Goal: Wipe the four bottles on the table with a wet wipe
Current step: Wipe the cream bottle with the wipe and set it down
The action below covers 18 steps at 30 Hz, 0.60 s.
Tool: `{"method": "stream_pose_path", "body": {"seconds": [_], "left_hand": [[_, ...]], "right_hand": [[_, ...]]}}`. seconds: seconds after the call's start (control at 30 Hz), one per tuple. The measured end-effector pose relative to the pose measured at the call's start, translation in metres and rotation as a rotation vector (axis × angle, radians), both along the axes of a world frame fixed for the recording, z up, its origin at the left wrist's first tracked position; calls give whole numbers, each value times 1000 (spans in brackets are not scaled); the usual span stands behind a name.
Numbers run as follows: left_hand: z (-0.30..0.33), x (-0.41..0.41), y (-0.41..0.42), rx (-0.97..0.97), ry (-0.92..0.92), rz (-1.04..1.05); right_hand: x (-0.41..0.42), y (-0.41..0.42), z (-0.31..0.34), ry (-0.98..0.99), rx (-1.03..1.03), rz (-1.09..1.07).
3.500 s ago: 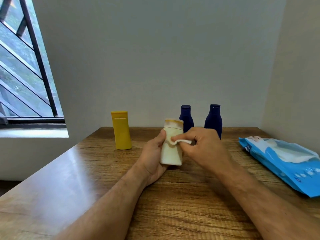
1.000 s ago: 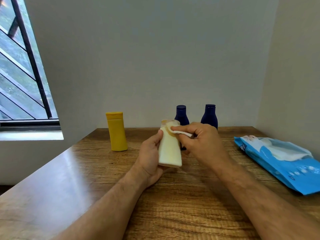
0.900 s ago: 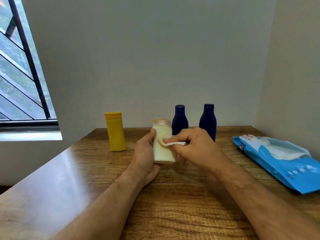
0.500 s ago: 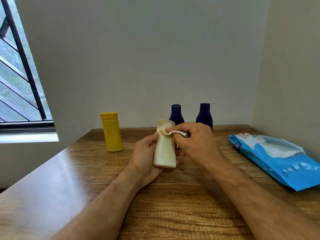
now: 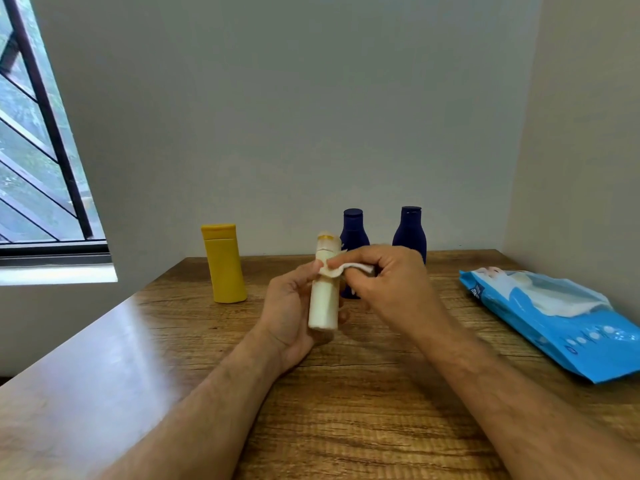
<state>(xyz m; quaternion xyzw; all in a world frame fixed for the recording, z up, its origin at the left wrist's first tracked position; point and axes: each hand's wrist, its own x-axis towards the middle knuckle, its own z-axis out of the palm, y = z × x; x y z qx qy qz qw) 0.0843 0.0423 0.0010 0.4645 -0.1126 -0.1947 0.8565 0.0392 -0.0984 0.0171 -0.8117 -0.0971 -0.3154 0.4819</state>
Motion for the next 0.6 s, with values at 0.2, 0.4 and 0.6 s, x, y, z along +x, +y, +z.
{"method": "stream_pose_path", "body": {"seconds": [0.2,0.4,0.6], "left_hand": [[1,1,3,-83,-10,29],[6,4,3,-110,16,100],[4,8,3,9,-7,168]], "right_hand": [[-2,0,2,121,27,95],[-2,0,1,185,-185,165],[0,-4,1,78,-51,18]]}}
